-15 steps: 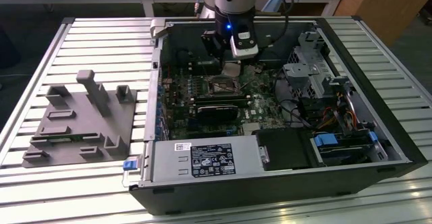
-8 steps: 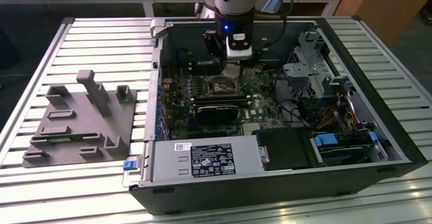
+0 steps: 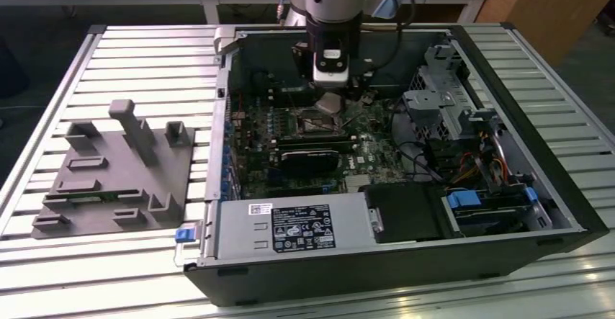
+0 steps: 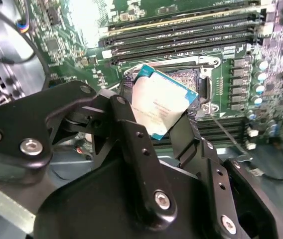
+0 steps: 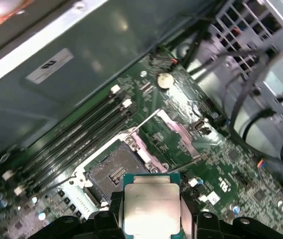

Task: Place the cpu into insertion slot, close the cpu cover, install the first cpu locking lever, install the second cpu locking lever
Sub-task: 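Place the cpu into insertion slot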

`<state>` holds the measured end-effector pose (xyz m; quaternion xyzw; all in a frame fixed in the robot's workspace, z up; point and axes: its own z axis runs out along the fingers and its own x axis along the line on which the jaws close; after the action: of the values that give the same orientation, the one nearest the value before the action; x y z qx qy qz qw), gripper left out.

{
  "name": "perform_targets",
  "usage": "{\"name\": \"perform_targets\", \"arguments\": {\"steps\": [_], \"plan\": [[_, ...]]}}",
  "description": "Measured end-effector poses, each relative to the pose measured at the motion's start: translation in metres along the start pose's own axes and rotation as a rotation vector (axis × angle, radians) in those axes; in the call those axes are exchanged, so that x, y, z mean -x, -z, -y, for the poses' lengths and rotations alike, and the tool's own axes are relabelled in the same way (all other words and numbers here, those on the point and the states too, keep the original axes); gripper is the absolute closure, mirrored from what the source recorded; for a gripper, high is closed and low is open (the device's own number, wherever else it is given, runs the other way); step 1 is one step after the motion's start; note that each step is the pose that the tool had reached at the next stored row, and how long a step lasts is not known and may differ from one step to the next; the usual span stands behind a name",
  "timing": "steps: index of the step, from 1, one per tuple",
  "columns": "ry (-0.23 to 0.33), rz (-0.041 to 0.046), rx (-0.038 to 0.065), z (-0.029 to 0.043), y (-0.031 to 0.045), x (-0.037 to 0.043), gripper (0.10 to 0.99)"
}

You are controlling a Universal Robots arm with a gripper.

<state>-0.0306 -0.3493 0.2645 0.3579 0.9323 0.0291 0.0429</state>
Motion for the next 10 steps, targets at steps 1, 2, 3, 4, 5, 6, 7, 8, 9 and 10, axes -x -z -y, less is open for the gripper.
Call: {"name": "perform_targets", "arguments": {"steps": [1, 2, 3, 4, 5, 6, 7, 8, 9, 10], "plan": [[-0.018, 0.0015, -0.001, 0.0000, -0.0003, 0.0000, 0.545], [-0.036, 0.0030, -0.002, 0.0000, -0.0006, 0.0000, 0.545], [-0.054, 0.0045, -0.003, 0.0001, -0.0009, -0.0001, 0.545], [-0.071, 0.0061, -0.004, 0.0001, -0.0012, -0.0001, 0.545], [-0.089, 0.0076, -0.005, 0.0001, -0.0015, -0.0001, 0.545], [-0.107, 0.0091, -0.006, 0.0001, -0.0018, -0.0001, 0.545], [-0.127, 0.0108, -0.008, 0.0002, -0.0021, -0.0001, 0.545], [-0.145, 0.0123, -0.009, 0.0002, -0.0025, -0.0001, 0.545], [-0.163, 0.0138, -0.010, 0.0002, -0.0028, -0.0002, 0.545], [-0.180, 0.0154, -0.011, 0.0002, -0.0031, -0.0002, 0.545]]}}
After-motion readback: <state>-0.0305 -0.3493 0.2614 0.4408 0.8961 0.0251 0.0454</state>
